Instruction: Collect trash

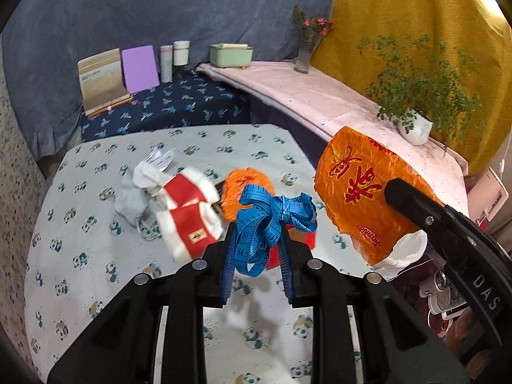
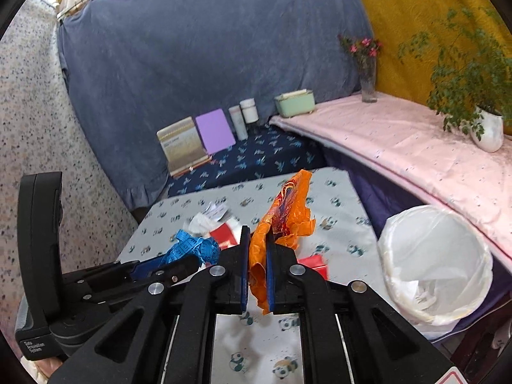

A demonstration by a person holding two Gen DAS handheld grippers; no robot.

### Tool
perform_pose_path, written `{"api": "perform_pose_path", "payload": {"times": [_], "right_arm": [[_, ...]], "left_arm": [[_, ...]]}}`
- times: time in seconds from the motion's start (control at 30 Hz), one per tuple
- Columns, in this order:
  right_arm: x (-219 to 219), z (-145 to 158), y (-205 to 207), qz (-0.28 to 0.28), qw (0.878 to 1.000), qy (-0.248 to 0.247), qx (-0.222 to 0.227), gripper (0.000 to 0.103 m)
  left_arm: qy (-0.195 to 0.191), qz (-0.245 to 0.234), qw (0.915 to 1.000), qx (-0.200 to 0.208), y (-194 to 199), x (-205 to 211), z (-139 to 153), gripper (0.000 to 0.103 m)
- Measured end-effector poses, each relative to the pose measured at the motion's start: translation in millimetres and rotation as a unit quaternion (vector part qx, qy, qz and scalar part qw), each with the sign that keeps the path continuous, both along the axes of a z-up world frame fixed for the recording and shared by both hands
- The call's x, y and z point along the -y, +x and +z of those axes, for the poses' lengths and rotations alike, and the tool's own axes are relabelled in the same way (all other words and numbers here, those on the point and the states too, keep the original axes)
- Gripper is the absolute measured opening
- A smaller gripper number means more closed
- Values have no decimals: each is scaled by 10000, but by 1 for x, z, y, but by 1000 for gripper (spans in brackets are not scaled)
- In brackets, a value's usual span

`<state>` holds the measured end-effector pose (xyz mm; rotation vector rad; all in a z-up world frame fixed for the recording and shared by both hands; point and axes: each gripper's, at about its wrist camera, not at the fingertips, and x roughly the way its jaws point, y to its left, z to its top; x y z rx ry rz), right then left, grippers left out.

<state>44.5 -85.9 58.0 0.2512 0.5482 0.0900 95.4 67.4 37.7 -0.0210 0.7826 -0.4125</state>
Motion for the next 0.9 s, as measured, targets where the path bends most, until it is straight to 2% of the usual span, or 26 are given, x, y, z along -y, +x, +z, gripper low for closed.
{"api": "perform_pose_path", "payload": {"times": [0.43, 0.9], "right_arm": [[71, 29, -31, -780, 9960, -33, 431, 8], [141, 20, -49, -1447, 9887, 30, 399, 8]], "left_arm": [[-51, -586, 9977, 326, -15, 69, 30, 23], [87, -1205, 9918, 412, -14, 154, 36, 23]]}}
